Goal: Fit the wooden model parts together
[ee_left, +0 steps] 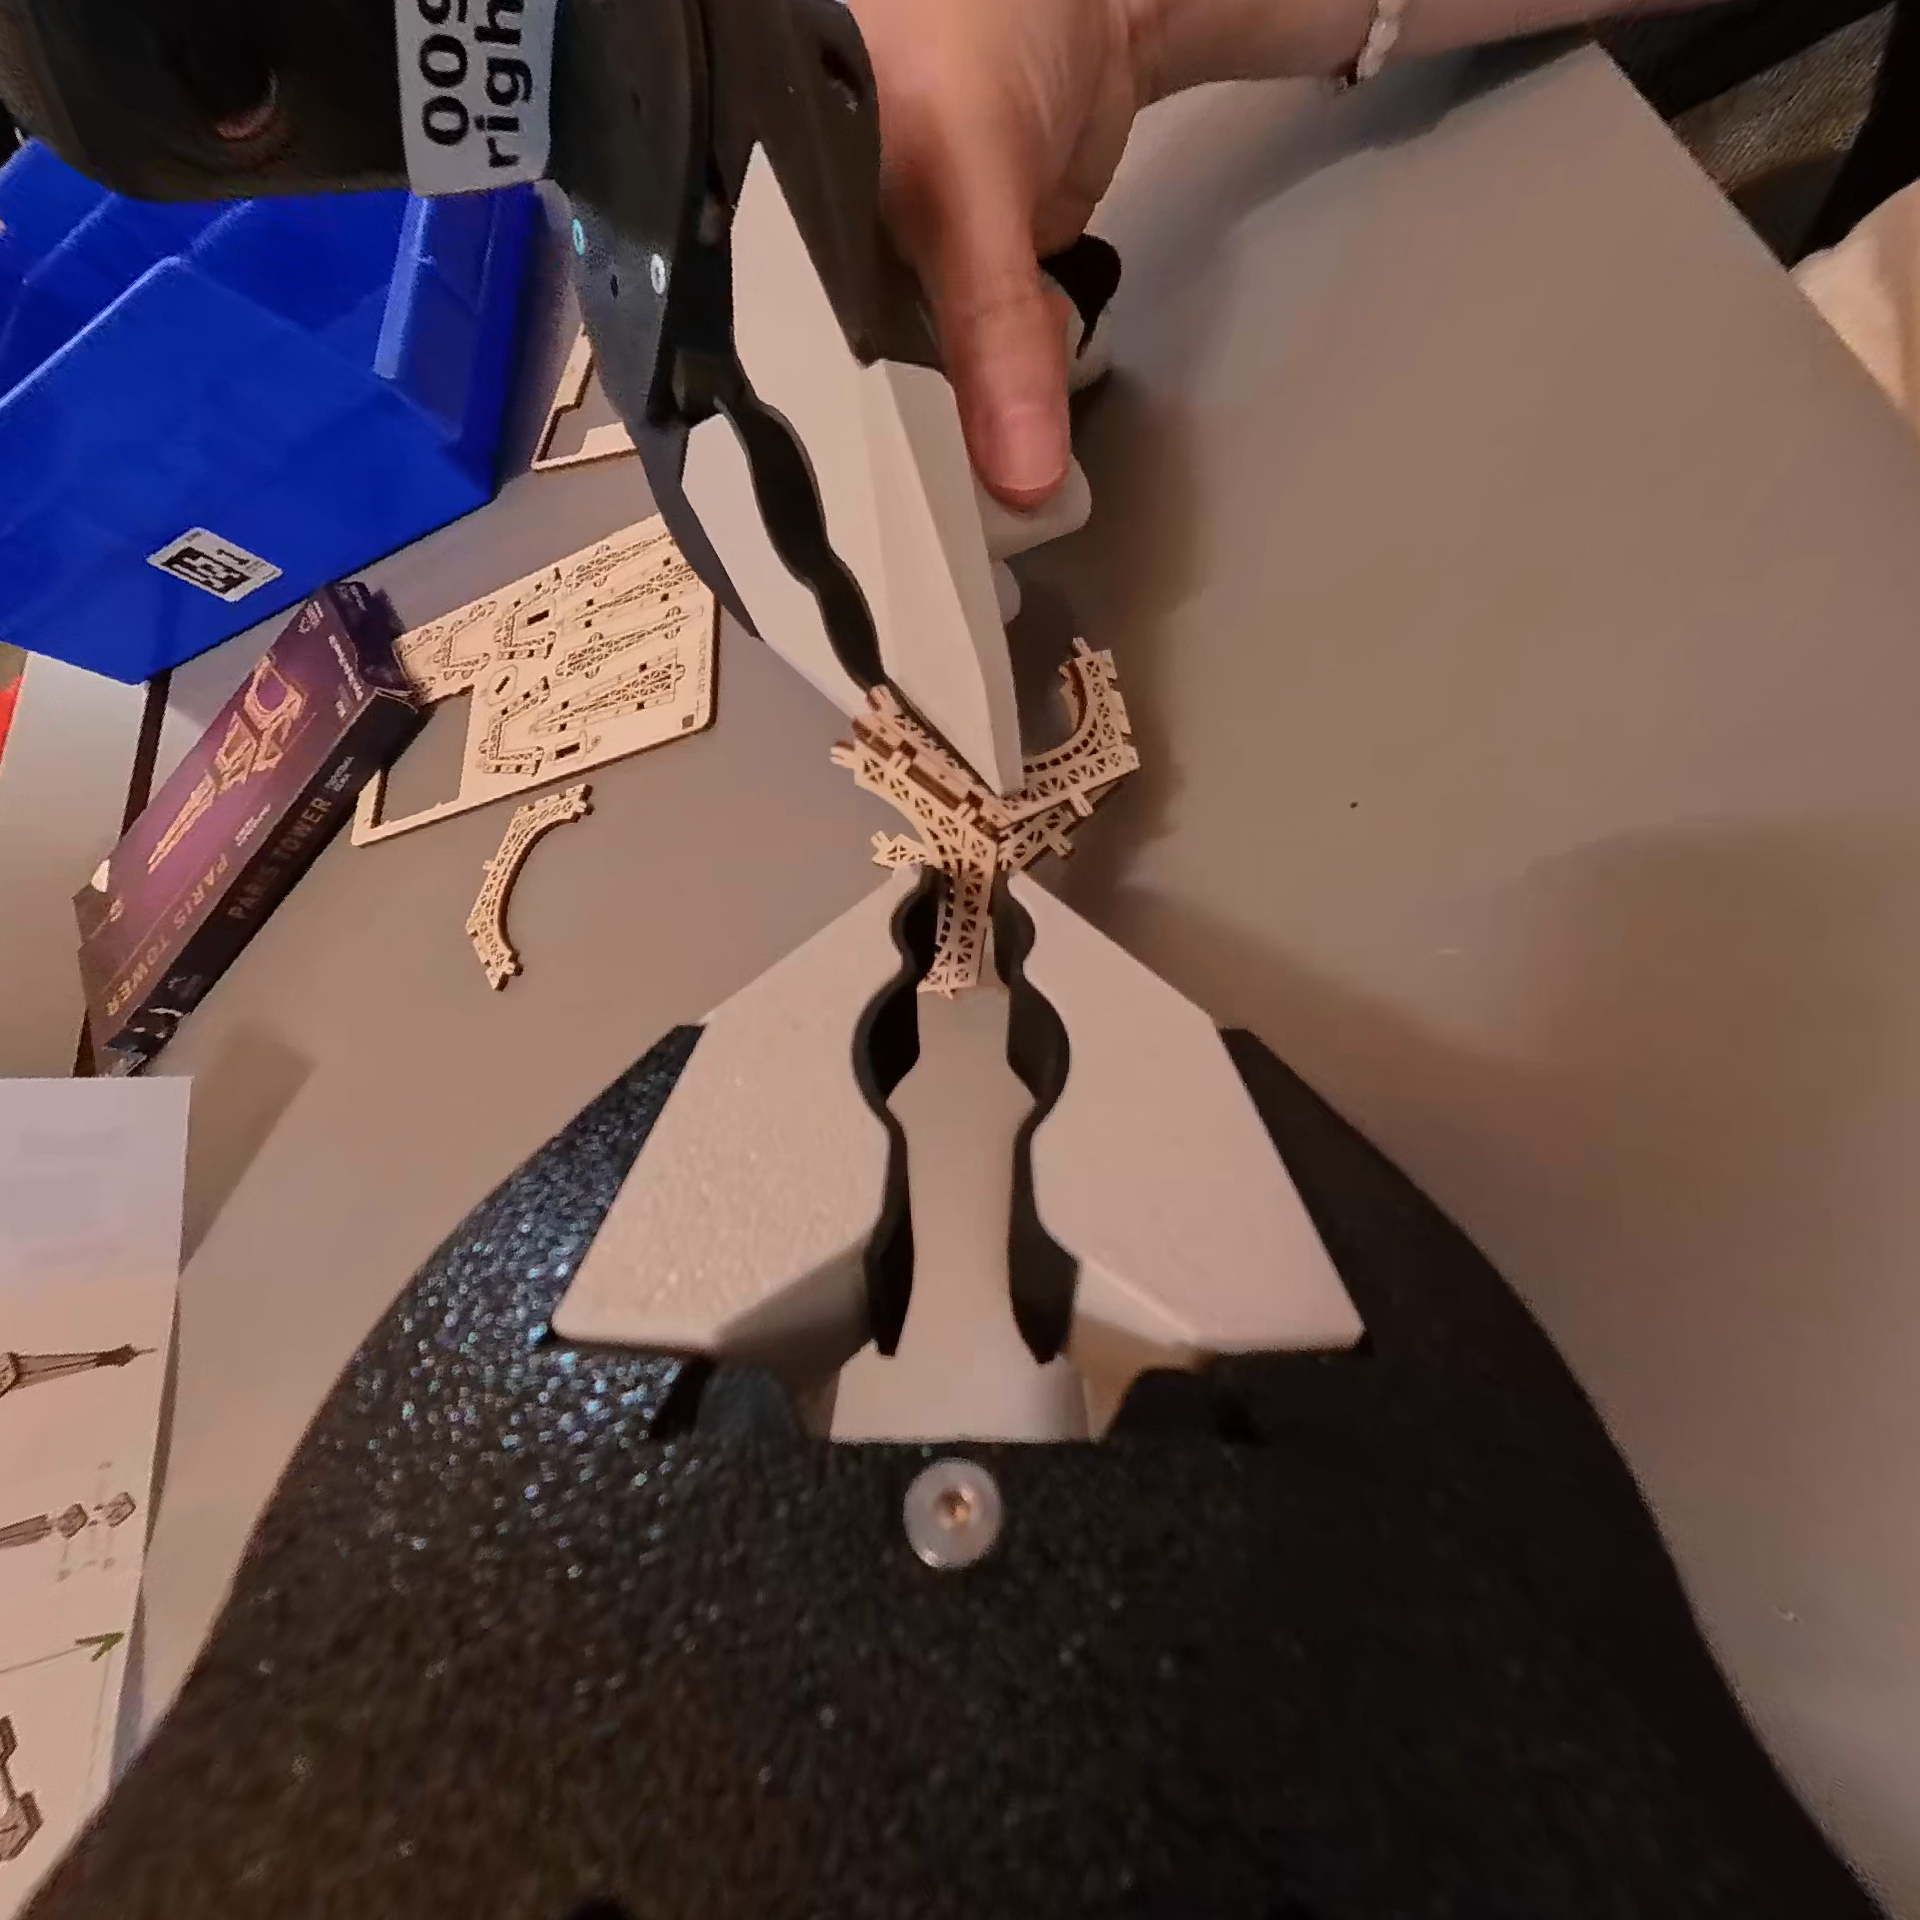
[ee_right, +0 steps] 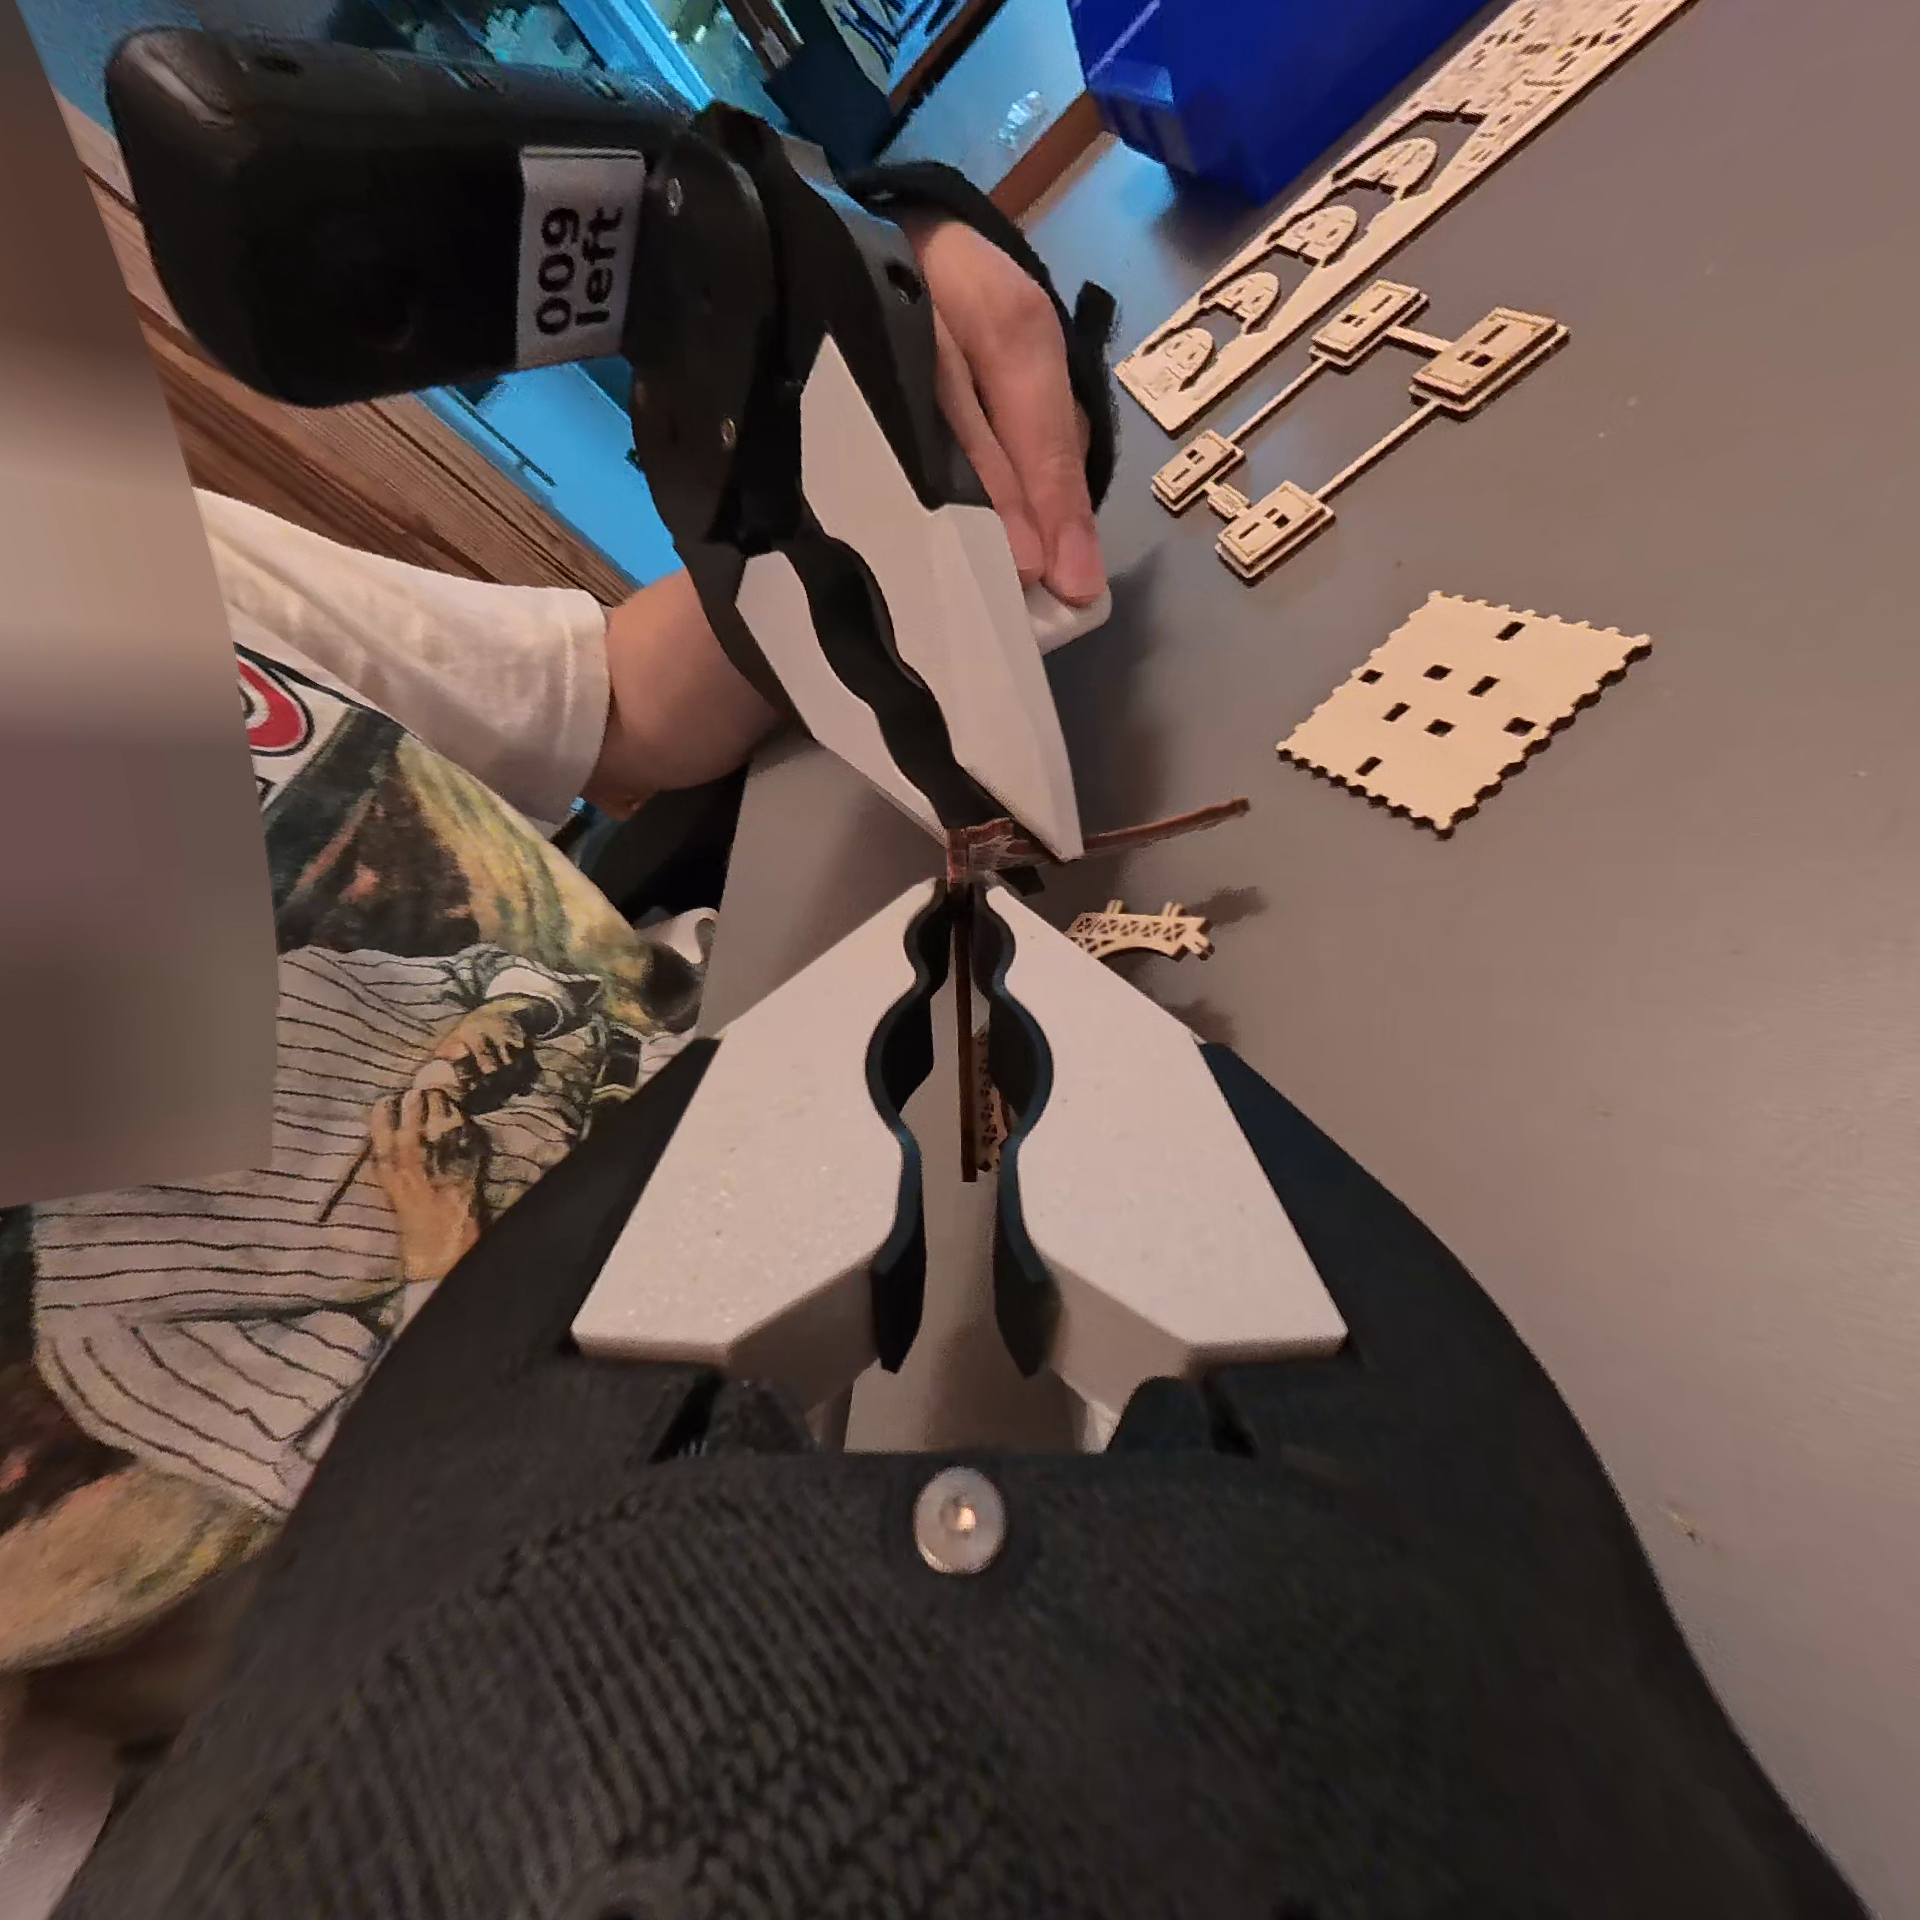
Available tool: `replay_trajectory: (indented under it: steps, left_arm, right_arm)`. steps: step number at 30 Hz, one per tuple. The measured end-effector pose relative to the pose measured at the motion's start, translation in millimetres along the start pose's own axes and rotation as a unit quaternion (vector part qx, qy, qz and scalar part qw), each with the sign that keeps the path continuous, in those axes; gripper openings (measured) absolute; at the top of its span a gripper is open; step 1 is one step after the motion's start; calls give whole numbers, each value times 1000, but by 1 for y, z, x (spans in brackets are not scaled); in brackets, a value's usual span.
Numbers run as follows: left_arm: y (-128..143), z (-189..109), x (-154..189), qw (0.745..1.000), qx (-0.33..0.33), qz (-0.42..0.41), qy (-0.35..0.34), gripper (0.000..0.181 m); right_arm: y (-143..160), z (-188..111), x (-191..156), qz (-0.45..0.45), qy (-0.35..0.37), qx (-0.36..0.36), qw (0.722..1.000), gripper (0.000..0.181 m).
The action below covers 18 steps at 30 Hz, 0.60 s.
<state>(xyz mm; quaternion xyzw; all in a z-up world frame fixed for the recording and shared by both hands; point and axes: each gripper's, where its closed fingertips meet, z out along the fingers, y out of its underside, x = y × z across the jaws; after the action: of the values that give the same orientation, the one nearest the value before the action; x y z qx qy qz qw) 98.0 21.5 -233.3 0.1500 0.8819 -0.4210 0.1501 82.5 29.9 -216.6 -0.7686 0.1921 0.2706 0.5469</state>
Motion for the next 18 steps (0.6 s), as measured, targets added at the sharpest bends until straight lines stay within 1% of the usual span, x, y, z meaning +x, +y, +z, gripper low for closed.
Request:
replay_trajectory:
  steps: [5, 8, 11, 13, 16, 18]
  left_arm:
    - [-2, 3, 2, 1000, 2, 0, 2, 7]
    - [3, 9, 5, 1000, -16, 10, 5, 7]
    - [-2, 4, 4, 1000, 8, -10, 11, 7]
    - [-1, 4, 2, 1000, 13, -16, 8, 7]
    - [3, 6, 5, 1000, 6, -18, 18, 8]
    - [2, 5, 7, 999, 13, -23, 26, 8]
  right_arm:
    - [0, 0, 0, 6, -7, 0, 1000, 1]
    - [5, 3, 3, 6, 8, -18, 1000, 1]
    - [1, 1, -2, 3, -9, -6, 1000, 1]
    - [-1, 0, 0, 9, -8, 2, 1000, 1]
    - [4, 3, 2, 12, 1, -15, 1000, 1]
    - [4, 4, 1, 12, -4, -17, 1000, 1]
